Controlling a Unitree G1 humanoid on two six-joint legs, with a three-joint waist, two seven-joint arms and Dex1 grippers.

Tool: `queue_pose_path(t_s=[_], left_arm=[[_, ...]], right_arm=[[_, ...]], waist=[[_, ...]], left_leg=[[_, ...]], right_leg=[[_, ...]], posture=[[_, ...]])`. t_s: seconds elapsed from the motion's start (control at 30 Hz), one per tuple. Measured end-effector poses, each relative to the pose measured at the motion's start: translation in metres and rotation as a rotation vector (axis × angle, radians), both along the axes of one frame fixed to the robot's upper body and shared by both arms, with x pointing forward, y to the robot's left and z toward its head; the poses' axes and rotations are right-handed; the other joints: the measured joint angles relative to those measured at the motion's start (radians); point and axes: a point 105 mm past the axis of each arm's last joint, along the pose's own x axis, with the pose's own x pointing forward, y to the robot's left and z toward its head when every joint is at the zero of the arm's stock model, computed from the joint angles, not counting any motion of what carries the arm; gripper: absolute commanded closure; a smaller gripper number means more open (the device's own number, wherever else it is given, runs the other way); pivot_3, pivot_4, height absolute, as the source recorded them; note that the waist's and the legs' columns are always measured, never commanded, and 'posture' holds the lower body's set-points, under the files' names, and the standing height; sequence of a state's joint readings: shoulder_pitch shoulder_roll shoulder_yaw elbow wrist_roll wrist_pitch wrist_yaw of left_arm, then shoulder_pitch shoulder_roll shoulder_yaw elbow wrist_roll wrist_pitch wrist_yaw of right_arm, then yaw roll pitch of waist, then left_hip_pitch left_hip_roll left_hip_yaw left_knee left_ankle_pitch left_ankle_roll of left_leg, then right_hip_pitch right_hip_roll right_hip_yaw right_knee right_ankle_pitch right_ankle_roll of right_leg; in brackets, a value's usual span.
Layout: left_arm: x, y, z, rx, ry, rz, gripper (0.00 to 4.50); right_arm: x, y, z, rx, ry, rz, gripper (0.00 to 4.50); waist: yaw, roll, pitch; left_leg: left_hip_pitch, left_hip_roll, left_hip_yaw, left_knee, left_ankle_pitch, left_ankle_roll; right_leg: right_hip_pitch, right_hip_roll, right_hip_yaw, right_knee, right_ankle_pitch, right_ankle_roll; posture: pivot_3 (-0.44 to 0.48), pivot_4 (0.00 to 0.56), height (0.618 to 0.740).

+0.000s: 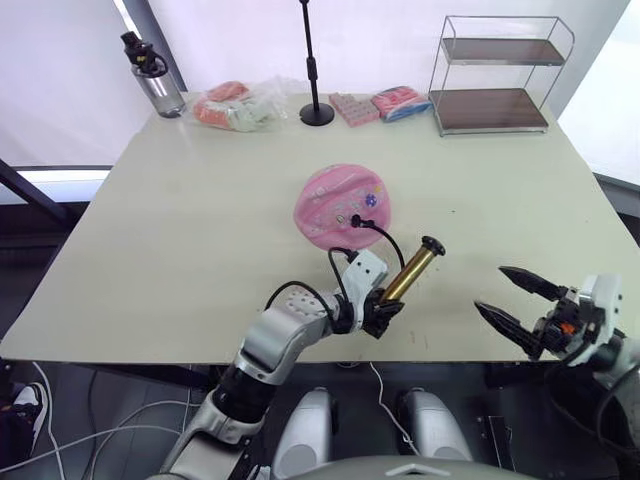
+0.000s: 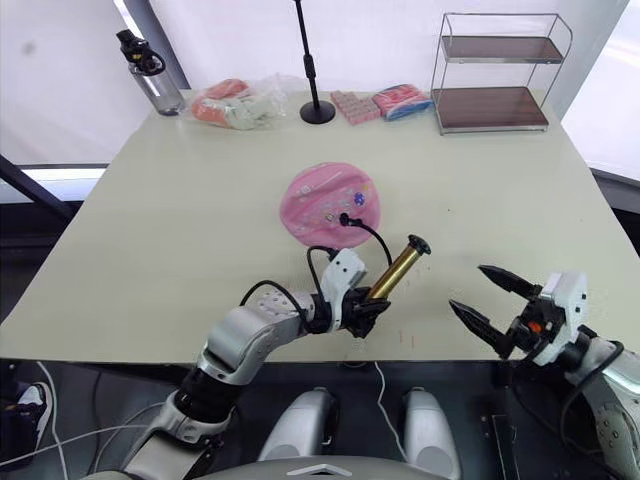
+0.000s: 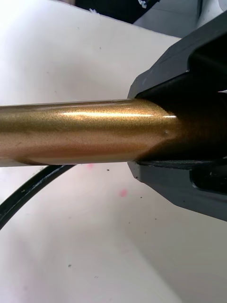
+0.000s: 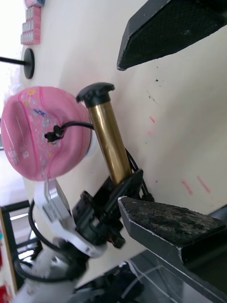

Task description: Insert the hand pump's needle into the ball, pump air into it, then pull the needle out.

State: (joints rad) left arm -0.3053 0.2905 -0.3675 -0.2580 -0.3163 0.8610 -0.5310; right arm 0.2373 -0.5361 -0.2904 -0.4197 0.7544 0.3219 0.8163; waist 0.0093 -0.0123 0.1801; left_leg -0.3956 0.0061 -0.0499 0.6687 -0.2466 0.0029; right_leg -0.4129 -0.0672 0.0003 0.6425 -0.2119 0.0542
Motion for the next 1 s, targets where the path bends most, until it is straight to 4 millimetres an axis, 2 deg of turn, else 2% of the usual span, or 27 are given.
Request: queue_pose_path(t_s=[0.13,0.23,0.57,0.8,1.0], left_arm=[[-0.002,0.013,0.009,-0.101,-0.082,-0.027,3.43],[-0.005,0.015,0.016,-0.169,-0.136,-0.067,3.43],[-0.007,0.010,0.021,-0.283,-0.177,-0.116,3.43],[-0.009,0.009,0.021,-0.292,-0.182,-0.140,3.43],[-0.009,0.007,0.021,-0.298,-0.184,-0.143,3.43]], right_arm=[[0.016,0.011,0.014,0.156,0.060,-0.066,0.00],[0.027,0.021,0.024,0.268,0.103,-0.086,0.00],[0.044,0.062,0.028,0.425,0.292,-0.005,0.00],[0.051,0.075,0.046,0.549,0.331,0.050,0.00],[0.053,0.078,0.051,0.610,0.373,0.071,0.00]], waist=[[0.003,0.000,0.000],[0.006,0.000,0.000],[0.001,0.000,0.000],[0.000,0.000,0.000],[0.000,0.000,0.000]], left_leg=[[-0.001,0.000,0.000,0.000,0.000,0.000],[-0.001,-0.001,0.000,0.000,0.000,0.000],[-0.001,0.000,0.000,0.000,0.000,0.001],[-0.002,0.000,0.000,0.000,0.000,0.001],[-0.002,0.000,0.000,0.000,0.000,0.001]], right_leg=[[-0.001,0.000,0.000,0.000,0.000,0.000],[-0.001,-0.001,0.000,0.000,0.000,0.000],[-0.001,0.001,-0.001,0.000,0.000,0.000],[-0.001,0.001,0.000,0.000,0.000,0.000],[-0.001,0.001,0.000,0.000,0.000,0.000]], posture=[[0.000,0.150,0.731],[0.000,0.150,0.731],[0.000,0.150,0.731],[0.000,0.150,0.731],[0.000,0.150,0.731]])
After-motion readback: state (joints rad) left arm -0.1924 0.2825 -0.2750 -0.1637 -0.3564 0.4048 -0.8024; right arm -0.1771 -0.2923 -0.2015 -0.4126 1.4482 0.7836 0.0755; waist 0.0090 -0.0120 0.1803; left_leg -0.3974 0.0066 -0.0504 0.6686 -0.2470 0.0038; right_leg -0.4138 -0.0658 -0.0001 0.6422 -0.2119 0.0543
